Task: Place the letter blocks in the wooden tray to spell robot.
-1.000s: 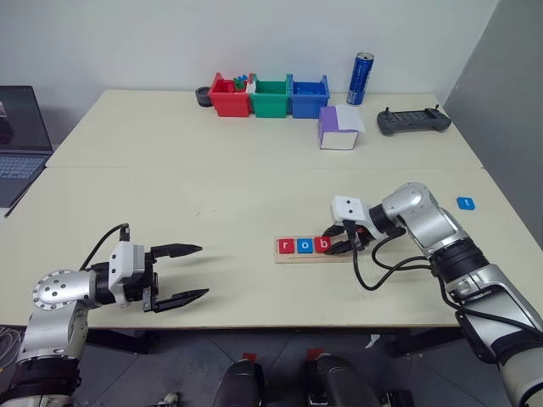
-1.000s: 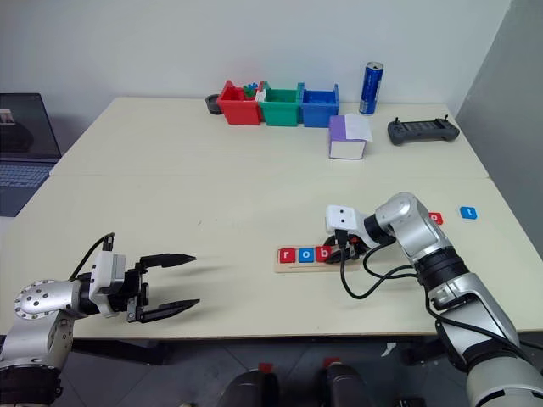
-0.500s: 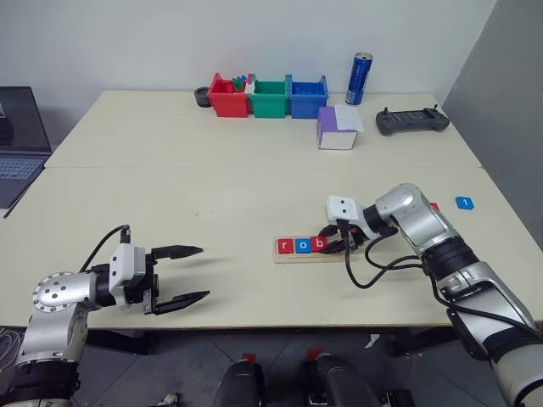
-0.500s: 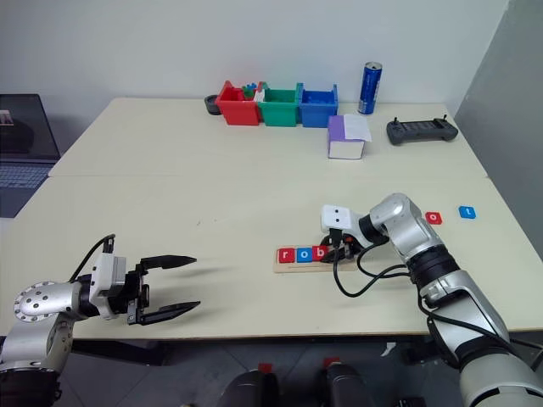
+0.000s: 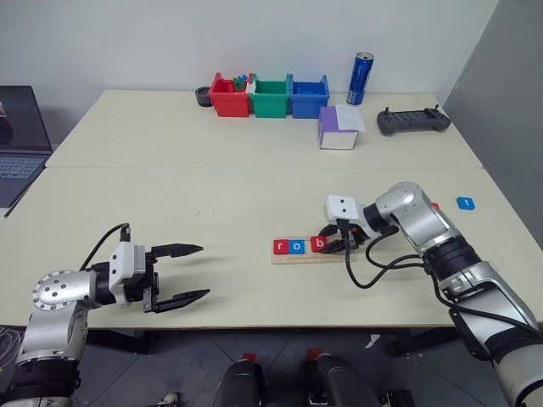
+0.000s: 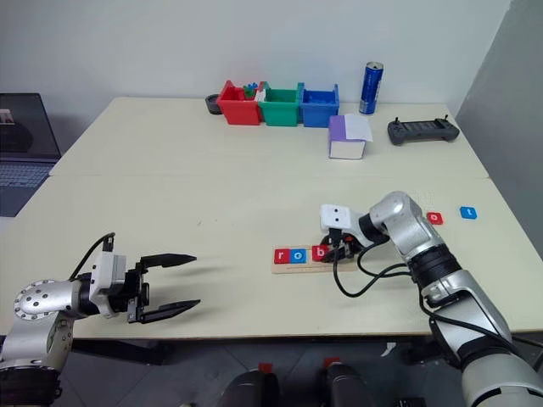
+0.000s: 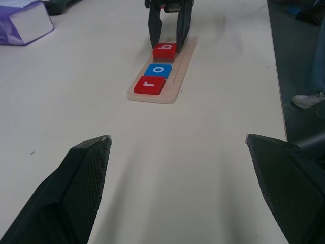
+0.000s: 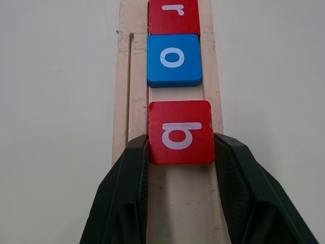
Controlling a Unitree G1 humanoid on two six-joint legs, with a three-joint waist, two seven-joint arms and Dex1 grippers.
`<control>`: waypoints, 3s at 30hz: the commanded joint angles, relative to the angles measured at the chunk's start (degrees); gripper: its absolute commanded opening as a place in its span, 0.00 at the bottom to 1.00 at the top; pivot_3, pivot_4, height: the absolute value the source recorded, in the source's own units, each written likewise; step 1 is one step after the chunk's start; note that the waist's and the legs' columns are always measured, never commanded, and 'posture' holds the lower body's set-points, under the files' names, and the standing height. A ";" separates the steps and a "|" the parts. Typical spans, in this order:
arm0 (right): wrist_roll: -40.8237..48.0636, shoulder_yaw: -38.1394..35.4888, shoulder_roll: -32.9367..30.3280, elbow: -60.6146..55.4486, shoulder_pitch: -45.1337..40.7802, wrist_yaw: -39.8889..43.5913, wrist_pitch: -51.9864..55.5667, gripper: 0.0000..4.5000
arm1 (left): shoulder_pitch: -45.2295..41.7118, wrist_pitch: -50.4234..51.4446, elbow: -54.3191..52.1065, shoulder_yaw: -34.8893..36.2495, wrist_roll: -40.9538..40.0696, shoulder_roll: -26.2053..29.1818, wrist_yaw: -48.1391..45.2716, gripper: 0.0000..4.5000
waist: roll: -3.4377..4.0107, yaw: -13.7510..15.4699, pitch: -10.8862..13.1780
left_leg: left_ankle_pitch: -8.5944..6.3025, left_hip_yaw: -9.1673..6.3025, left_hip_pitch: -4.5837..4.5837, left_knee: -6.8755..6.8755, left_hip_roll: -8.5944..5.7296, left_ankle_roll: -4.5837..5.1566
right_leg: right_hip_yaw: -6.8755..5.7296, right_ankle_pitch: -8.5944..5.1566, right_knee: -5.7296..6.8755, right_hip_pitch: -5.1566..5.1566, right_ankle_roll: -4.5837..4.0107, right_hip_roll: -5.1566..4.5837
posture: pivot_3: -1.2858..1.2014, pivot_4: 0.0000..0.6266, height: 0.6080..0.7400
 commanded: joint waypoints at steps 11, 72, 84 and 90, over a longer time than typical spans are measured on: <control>-0.01 0.01 1.68 -0.72 -0.51 -0.84 1.05 0.32 | -0.21 0.13 -0.40 0.77 -0.49 0.78 0.03 1.00 | 0.00 0.00 0.00 | 0.00 0.00 -0.01 0.00 0.00 0.00 | 0.00 0.00 0.00 0.00 0.00 0.00 | 0.52 0.24 1.00; 9.12 -4.42 3.14 4.93 -0.92 0.05 0.81 0.01 | 5.38 -0.17 -2.76 4.22 -1.19 2.07 0.30 1.00 | 0.00 0.04 0.01 | -0.01 0.00 -0.05 -0.03 0.00 0.00 | 0.00 -0.01 -0.05 -0.05 -0.01 -0.01 | 0.52 0.24 1.00; 7.00 -4.32 4.78 13.63 -4.10 0.35 -5.15 0.01 | 6.04 -0.06 -3.17 4.74 -1.25 2.56 0.93 1.00 | 0.00 0.02 0.01 | -0.01 0.00 -0.03 -0.03 0.01 0.00 | 0.00 -0.01 -0.02 -0.04 -0.02 -0.01 | 0.52 0.24 1.00; 7.79 -4.90 3.18 10.73 -3.01 2.59 -4.71 0.01 | 5.81 -0.05 -3.16 4.55 -1.19 2.63 1.00 1.00 | 0.01 0.04 0.01 | -0.01 0.00 -0.04 -0.03 0.00 0.00 | 0.00 -0.01 -0.03 -0.04 -0.02 -0.01 | 0.52 0.24 1.00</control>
